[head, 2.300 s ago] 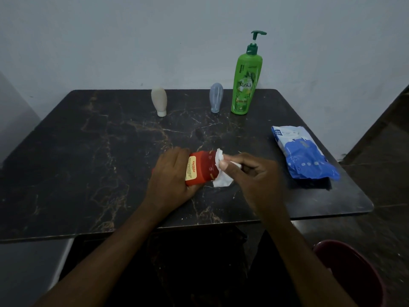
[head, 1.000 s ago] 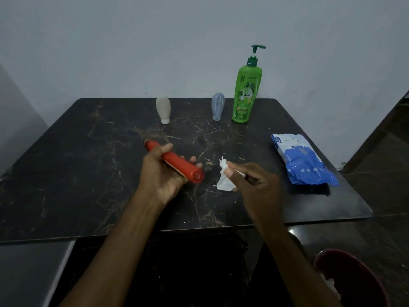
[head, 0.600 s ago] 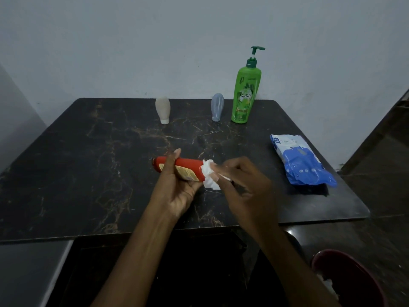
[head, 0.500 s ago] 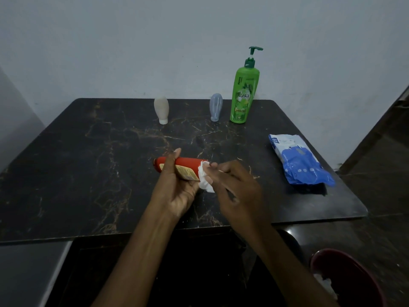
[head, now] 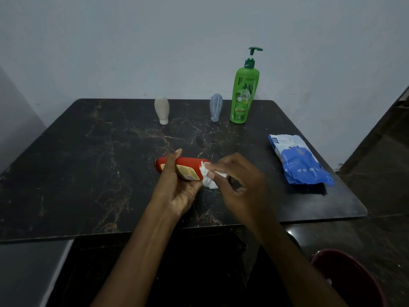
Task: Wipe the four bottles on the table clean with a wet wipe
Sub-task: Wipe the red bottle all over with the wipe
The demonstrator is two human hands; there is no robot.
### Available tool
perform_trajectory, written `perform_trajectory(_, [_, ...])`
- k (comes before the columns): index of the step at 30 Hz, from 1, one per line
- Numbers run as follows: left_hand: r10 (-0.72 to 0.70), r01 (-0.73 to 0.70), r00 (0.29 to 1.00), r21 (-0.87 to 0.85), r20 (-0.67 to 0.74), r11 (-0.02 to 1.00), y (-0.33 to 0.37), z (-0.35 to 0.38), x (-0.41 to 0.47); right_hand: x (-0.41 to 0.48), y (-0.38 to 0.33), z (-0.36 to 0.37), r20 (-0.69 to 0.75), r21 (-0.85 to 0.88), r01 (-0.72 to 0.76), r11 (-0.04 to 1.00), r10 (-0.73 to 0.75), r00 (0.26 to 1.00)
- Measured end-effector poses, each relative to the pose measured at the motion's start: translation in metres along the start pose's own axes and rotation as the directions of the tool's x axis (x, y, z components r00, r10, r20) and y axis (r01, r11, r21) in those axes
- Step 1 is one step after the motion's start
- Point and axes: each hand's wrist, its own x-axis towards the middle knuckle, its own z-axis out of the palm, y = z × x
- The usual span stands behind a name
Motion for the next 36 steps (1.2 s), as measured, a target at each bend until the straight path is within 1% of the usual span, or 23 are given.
perform_trajectory(3, [-0.001, 0.0, 1.0, 0.04, 0.017, 0.999, 0.0, -0.001, 0.003, -0.008, 0.0, 0.0, -0.017, 0.032, -0.029, 0.999, 0.03, 0.999])
perform_trajectory(5, [-0.017, 0.015, 0.999, 0.065, 0.029, 0.998, 0.0, -0.002, 0.003, -0.011, -0.001, -0.001, 0.008, 0.051, -0.038, 0.998, 0.038, 0.999])
perform_trajectory(7, [-0.021, 0.02, 0.999, 0.054, 0.024, 0.998, -0.001, -0.003, 0.003, -0.009, -0.004, -0.002, 0.025, 0.077, -0.041, 0.996, 0.039, 0.999])
perform_trajectory(11, [-0.013, 0.014, 1.0, -0.018, 0.027, 1.0, -0.003, -0.005, 0.005, 0.004, -0.006, -0.009, -0.104, 0.115, -0.095, 0.989, 0.107, 0.989])
perform_trajectory(12, [-0.011, 0.012, 0.999, -0.021, 0.031, 1.0, -0.003, -0.005, 0.005, 0.007, -0.005, -0.01, -0.095, 0.097, -0.089, 0.991, 0.098, 0.991])
perform_trajectory(15, [-0.016, 0.016, 0.999, -0.005, 0.038, 1.0, -0.002, -0.004, 0.004, 0.002, -0.004, -0.007, 0.037, -0.004, -0.04, 0.999, 0.04, 0.998])
perform_trajectory(16, [-0.017, 0.017, 0.999, -0.003, 0.033, 1.0, -0.002, -0.004, 0.004, -0.001, -0.003, -0.005, 0.054, -0.024, -0.026, 0.999, 0.028, 0.998])
perform_trajectory(19, [0.004, -0.004, 1.0, 0.002, -0.008, 1.0, -0.001, -0.004, 0.007, -0.007, 0.0, -0.004, 0.054, -0.069, 0.017, 0.997, -0.013, 0.998])
perform_trajectory(22, [0.011, -0.01, 1.0, 0.035, -0.026, 0.999, -0.003, -0.005, 0.009, -0.007, 0.004, -0.009, 0.058, -0.09, 0.015, 0.996, -0.01, 0.998])
perform_trajectory(25, [-0.003, 0.004, 1.0, 0.047, -0.009, 0.999, -0.006, -0.004, 0.005, -0.003, 0.003, -0.013, 0.057, -0.091, -0.004, 0.996, 0.009, 0.998])
perform_trajectory(30, [-0.026, 0.026, 1.0, 0.056, 0.006, 0.998, -0.004, -0.002, 0.002, 0.005, -0.006, -0.011, 0.054, -0.1, 0.005, 0.995, 0.001, 0.999])
perform_trajectory(36, [-0.01, 0.013, 0.998, 0.057, -0.058, 0.998, 0.001, -0.004, 0.006, -0.003, 0.0, -0.011, 0.123, -0.093, -0.066, 0.993, 0.077, 0.989])
